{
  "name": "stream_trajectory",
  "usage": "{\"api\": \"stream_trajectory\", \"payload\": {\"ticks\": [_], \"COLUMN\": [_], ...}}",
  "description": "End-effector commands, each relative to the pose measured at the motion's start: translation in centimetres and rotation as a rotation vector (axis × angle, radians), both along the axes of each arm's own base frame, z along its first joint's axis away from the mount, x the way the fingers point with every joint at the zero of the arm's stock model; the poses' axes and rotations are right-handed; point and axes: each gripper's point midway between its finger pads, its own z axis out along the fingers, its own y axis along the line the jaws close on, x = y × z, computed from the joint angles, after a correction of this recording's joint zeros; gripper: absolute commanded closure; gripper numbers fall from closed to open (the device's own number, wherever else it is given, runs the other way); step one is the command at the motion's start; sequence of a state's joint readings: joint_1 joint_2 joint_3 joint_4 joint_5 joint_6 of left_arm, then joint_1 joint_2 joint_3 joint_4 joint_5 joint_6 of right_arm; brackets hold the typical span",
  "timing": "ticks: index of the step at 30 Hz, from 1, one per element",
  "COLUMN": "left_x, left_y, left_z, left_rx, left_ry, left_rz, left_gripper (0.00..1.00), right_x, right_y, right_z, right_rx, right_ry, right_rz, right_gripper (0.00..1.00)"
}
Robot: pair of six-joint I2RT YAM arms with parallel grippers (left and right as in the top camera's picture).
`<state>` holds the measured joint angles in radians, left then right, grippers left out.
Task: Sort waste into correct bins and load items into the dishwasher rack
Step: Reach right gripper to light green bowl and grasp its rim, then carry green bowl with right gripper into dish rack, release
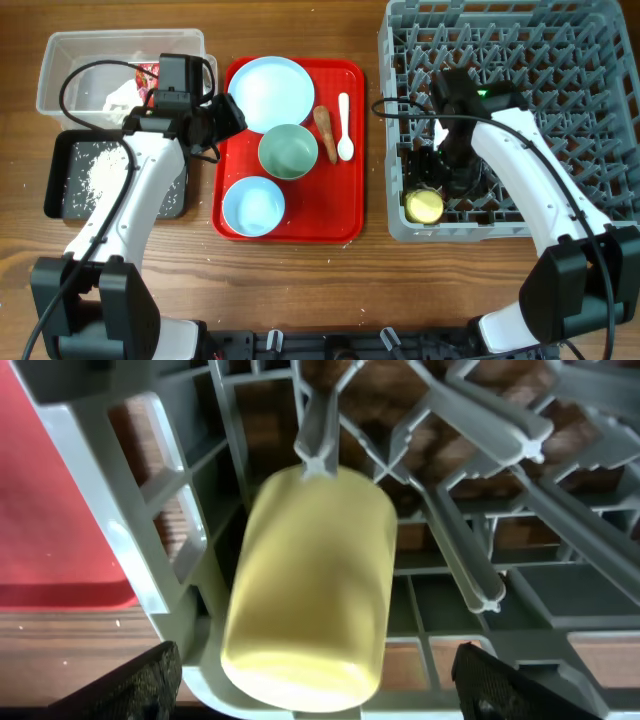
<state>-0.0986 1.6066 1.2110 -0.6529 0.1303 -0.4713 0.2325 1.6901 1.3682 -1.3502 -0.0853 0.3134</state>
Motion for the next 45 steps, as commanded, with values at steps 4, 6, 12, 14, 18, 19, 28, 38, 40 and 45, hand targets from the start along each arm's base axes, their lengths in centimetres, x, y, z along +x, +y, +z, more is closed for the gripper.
{"api": "stream_trajectory", "payload": {"ticks": [4, 6, 12, 14, 18, 19, 28, 38, 40, 45], "left_x": [-0.2, -0.2, -0.3, -0.7, -1.2, -1.1, -1.3, -1.2, -1.2, -1.2], "left_y": [0.2, 0.2, 3.3, 5.3, 6.8, 6.8, 6.8, 6.8, 6.8, 6.8], "left_z": [0.2, 0.1, -0.1, -0.3, -0.6, -0.6, -0.6, -0.6, -0.6, -0.6], "left_rx": [0.036, 0.036, 0.029, 0.030, 0.030, 0.030, 0.030, 0.030, 0.030, 0.030], "left_ry": [-0.011, -0.007, 0.016, 0.038, 0.061, 0.061, 0.066, 0.065, 0.065, 0.065], "left_rz": [-0.041, -0.041, 0.051, 0.100, 0.140, 0.140, 0.139, 0.139, 0.139, 0.139], "left_gripper": [0.36, 0.30, 0.27, 0.26, 0.20, 0.18, 0.00, 0.00, 0.00, 0.00], "right_x": [7.4, 9.0, 11.4, 11.8, 10.5, 10.2, 9.5, 15.4, 16.1, 23.7], "right_y": [3.3, 6.2, 16.2, 18.6, 22.0, 22.2, 22.2, 0.1, -4.5, -8.3], "right_z": [13.2, 14.5, 8.7, 4.6, -4.2, -5.4, -8.2, 18.6, 21.6, 18.8], "right_rx": [0.151, 0.235, 0.313, 0.305, 0.270, 0.257, 0.225, -0.367, -0.679, -1.022], "right_ry": [-0.470, -0.556, -0.495, -0.425, -0.243, -0.216, -0.147, -0.992, -1.112, -1.089], "right_rz": [0.054, 0.101, 0.130, 0.110, 0.102, 0.088, 0.061, -0.296, -0.382, -0.268], "right_gripper": [0.14, 0.16, 0.25, 0.35, 0.40, 0.40, 0.96, 0.96, 0.96, 0.96]}}
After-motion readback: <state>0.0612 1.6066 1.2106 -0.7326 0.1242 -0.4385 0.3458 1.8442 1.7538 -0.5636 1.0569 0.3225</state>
